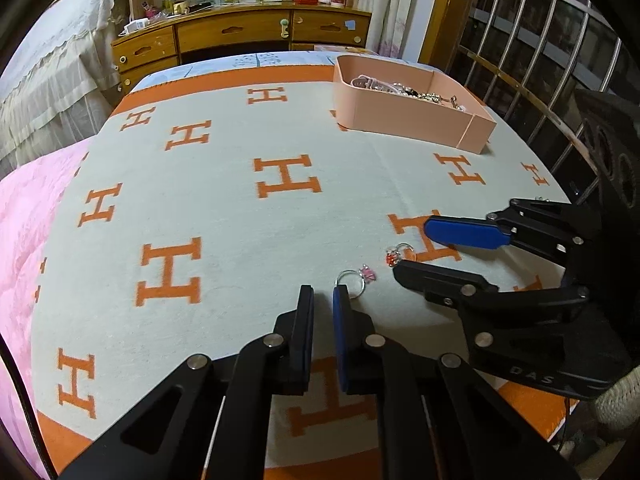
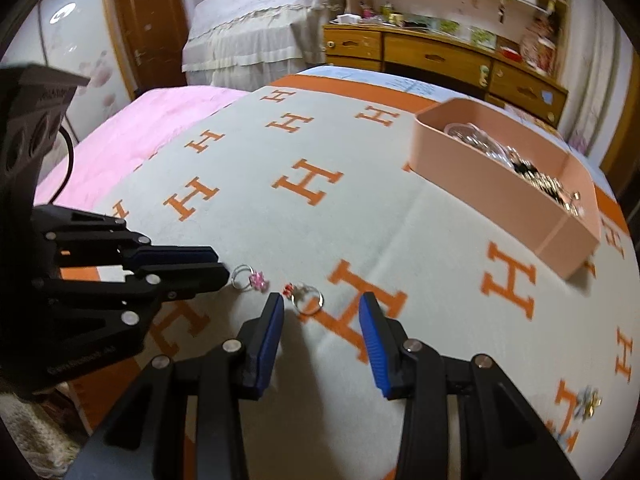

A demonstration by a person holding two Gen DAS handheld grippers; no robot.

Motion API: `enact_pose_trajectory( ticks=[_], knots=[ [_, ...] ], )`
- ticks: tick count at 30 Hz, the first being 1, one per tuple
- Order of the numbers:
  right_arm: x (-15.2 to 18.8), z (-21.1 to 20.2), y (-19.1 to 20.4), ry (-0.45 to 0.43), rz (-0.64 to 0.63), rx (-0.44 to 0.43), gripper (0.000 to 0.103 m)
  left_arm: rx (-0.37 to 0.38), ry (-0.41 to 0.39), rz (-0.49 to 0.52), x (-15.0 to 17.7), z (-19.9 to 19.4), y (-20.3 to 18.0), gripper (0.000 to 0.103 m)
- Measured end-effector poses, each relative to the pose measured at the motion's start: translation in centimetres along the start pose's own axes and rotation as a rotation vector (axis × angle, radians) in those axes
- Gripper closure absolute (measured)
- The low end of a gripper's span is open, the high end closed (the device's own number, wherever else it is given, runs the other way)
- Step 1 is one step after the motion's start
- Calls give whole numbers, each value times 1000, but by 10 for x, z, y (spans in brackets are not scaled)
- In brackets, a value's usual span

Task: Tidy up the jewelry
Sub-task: 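Grasp the pink-stone ring with the left gripper while the right grasps the red-stone ring, then carry both rings into the pink box and open both grippers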

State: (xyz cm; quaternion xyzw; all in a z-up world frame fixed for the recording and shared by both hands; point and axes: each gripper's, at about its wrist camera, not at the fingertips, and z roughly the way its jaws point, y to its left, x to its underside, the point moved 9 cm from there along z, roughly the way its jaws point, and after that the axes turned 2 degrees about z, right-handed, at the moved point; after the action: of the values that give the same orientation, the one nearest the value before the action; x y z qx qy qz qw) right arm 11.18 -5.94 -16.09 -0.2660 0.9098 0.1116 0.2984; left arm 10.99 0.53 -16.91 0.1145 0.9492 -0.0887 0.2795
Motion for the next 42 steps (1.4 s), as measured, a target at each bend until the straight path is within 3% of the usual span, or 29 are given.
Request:
enact_pose_trajectory(
  ticks=[3,6,7,9,10,16,23,25,27,32,34,37,42],
  knots=[
    [-1,2,6,-2,-53,14,63,27,-5,13,0,-3,-1,95],
    [-2,2,8,-7,-66,2,71,52,-18,46,-1,-7,-4,79],
    [-3,2,7,-8,-65,1,81,57,-25,61,-2,-9,-6,72],
    [-3,2,6,-6,-52,-10,82,74,-25,106,-3,-10,-12,60],
    [-3,1,6,-7,-46,-13,83,71,-28,135,-4,-10,-14,59],
    [2,-6,-2,-9,44,-45,83,49,4,326,-2,1,-29,59],
    [14,-17,-9,-11,122,-81,83,76,38,418,-6,12,-31,60],
    [16,-18,-9,-11,129,-84,83,83,45,448,-10,15,-30,67],
    [19,-20,-11,-12,142,-90,83,109,59,466,-13,17,-30,75],
    [23,-24,-15,-18,175,-106,83,127,76,506,-20,22,-29,77],
    [23,-25,-17,-21,187,-111,83,138,82,520,-18,22,-33,89],
    [23,-26,-21,-27,201,-109,83,112,72,547,-15,21,-38,89],
    [17,-33,-25,-53,220,-110,83,121,78,506,-12,16,-39,89]
  ],
)
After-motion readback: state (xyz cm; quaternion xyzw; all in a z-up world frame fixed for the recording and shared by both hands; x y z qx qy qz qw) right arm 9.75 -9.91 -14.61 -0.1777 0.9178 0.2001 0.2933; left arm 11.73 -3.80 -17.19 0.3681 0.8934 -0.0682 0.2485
